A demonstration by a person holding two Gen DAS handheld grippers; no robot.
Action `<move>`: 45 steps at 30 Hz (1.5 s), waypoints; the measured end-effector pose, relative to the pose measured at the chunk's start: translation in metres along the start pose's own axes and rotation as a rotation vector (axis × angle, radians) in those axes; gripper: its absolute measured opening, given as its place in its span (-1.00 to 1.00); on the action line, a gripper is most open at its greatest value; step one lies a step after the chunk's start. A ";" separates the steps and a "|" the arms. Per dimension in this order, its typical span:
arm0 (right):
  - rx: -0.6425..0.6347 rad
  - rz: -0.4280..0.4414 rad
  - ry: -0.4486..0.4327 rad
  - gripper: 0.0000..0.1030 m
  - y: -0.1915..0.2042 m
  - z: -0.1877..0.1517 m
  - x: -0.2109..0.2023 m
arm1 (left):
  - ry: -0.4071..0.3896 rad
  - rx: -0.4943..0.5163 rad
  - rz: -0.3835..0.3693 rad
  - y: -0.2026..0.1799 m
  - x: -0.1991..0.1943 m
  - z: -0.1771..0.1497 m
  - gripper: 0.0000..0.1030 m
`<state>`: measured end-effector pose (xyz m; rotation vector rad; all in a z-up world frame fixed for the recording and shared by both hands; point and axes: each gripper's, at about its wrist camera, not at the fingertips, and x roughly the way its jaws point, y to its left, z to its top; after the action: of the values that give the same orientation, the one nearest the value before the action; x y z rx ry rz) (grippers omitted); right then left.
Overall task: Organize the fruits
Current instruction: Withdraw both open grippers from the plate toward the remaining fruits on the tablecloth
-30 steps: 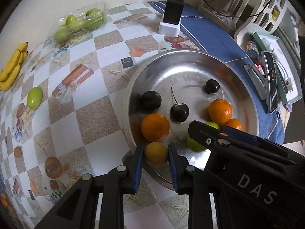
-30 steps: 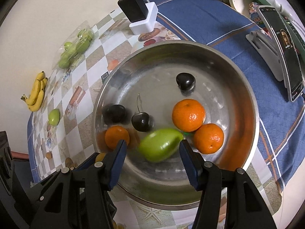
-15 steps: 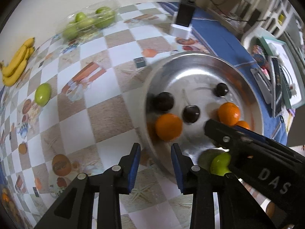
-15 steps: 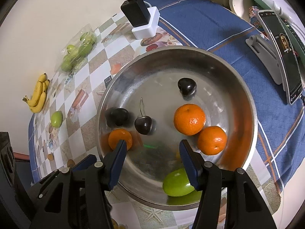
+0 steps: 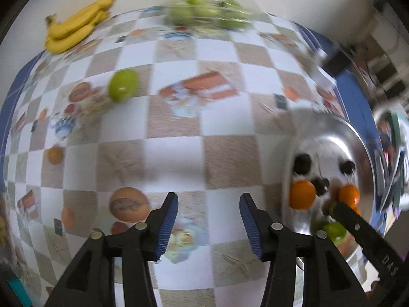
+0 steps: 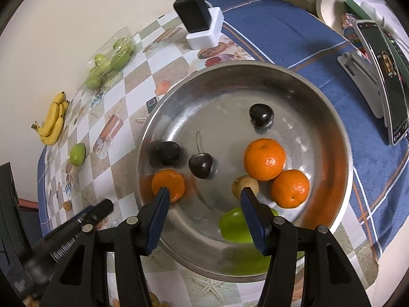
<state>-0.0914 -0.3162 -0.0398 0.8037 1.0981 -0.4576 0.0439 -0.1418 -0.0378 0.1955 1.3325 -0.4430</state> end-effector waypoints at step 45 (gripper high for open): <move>-0.206 0.004 -0.118 1.00 0.056 -0.001 -0.002 | -0.110 -0.113 0.147 0.070 -0.006 0.015 1.00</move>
<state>-0.0543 -0.2799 -0.0185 0.5906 1.0155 -0.3762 0.0862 -0.0831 -0.0366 0.1710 1.2226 -0.2502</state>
